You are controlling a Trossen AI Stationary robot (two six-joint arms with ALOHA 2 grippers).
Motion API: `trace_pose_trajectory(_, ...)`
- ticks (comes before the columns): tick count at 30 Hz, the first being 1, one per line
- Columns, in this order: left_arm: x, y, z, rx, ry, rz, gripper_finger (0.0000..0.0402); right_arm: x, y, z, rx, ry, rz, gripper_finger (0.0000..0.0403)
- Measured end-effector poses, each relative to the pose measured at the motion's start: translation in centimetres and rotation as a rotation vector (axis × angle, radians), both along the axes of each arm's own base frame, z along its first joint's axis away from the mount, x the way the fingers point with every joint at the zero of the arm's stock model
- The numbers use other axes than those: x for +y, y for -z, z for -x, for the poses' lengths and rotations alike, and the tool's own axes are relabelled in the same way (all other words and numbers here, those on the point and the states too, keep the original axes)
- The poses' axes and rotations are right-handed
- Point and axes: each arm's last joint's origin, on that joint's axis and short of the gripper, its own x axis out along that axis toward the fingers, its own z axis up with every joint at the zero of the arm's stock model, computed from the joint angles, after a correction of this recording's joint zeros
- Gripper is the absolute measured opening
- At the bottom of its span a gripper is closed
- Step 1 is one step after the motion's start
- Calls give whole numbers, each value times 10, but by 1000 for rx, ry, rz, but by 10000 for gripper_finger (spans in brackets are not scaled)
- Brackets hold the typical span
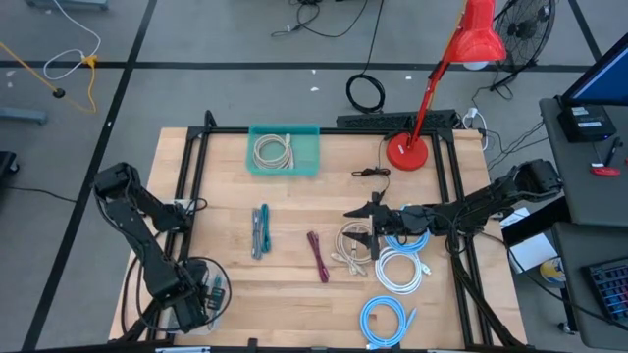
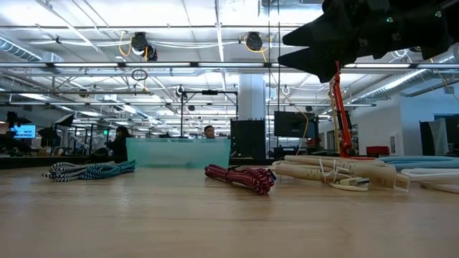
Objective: Pick & Place USB Port
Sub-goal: Put the white charger cable into the transparent bin, then put the brown HDMI cable into the green bin
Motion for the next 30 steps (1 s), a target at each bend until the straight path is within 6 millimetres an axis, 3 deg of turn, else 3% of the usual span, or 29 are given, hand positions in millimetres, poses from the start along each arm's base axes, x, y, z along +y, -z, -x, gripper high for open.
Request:
trace_pose_trajectory(5,0,0,0,0,-1,-1,142,0,0,0,0,0,0,254)
trace_pose_trajectory(10,0,0,0,-7,-1,-4,179,0,0,0,0,0,0,254)
trace_pose_trajectory(18,5,-24,-3,-138,26,130,163,0,0,0,-1,-1,0,254)
trace_pose_trajectory(23,14,-51,-12,-390,42,144,141,0,0,0,-1,-4,3,254)
trace_pose_trajectory(30,39,-72,-33,-795,205,-209,127,9,0,2,-1,-44,31,254)
